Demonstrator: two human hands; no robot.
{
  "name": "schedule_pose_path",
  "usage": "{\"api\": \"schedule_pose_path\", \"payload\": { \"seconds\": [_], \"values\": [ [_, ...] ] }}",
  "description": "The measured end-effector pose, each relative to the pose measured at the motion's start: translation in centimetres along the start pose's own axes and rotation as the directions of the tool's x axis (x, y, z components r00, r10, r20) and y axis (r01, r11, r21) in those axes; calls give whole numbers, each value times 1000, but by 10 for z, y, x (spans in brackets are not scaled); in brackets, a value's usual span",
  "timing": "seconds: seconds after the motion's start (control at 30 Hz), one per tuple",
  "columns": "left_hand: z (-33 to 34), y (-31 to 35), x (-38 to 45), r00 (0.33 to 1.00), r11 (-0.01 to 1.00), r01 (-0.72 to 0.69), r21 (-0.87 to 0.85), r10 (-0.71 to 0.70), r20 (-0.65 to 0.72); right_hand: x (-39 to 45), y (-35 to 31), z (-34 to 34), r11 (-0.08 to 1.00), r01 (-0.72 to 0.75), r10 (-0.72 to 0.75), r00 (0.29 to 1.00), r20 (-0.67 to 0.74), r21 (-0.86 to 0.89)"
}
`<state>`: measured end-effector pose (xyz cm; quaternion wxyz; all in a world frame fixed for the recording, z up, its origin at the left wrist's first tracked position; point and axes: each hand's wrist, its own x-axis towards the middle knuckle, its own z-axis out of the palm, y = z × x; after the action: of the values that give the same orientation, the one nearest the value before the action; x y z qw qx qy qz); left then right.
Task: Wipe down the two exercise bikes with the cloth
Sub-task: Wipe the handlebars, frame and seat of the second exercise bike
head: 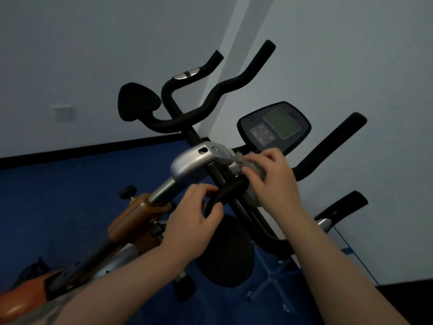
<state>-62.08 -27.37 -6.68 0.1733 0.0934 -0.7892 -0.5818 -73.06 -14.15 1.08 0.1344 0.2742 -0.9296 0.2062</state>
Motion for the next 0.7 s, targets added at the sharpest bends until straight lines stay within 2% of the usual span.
{"api": "schedule_pose_path", "payload": {
  "seconds": [0.07, 0.17, 0.2, 0.27, 0.33, 0.43, 0.5, 0.63, 0.7],
  "values": [
    [-1, 1, 0, 1000, 1000, -12, 16, 12, -7, -10, -10, 11, 997, 11, -10, 1000, -9, 70],
    [-1, 2, 0, 999, 998, -44, 54, 44, -8, -19, -13, 14, 984, 137, -154, 976, 154, 118],
    [-1, 2, 0, 999, 997, -52, 59, 53, -9, -13, -8, 9, 984, 149, -163, 973, 163, 97],
    [-1, 2, 0, 998, 997, -54, 56, 55, -17, -4, 0, 1, 994, 111, -111, 993, 45, 17],
    [-2, 3, -1, 998, 997, -51, 51, 52, -23, -8, -3, 3, 998, 33, -30, 998, -53, 46],
    [-2, 3, -1, 998, 996, -64, 64, 66, -20, -24, -9, 12, 985, 53, -64, 996, 64, 167],
    [-2, 3, -1, 998, 996, -61, 61, 62, -11, -21, -4, 2, 973, -10, -20, 992, 125, 230],
    [-2, 2, -1, 999, 998, -46, 47, 47, -20, -31, 0, -14, 983, -70, 59, 996, 65, 170],
    [-2, 3, -1, 998, 998, -49, 40, 50, -22, -49, 6, -15, 987, -121, 112, 990, 86, 105]
  ]
}}
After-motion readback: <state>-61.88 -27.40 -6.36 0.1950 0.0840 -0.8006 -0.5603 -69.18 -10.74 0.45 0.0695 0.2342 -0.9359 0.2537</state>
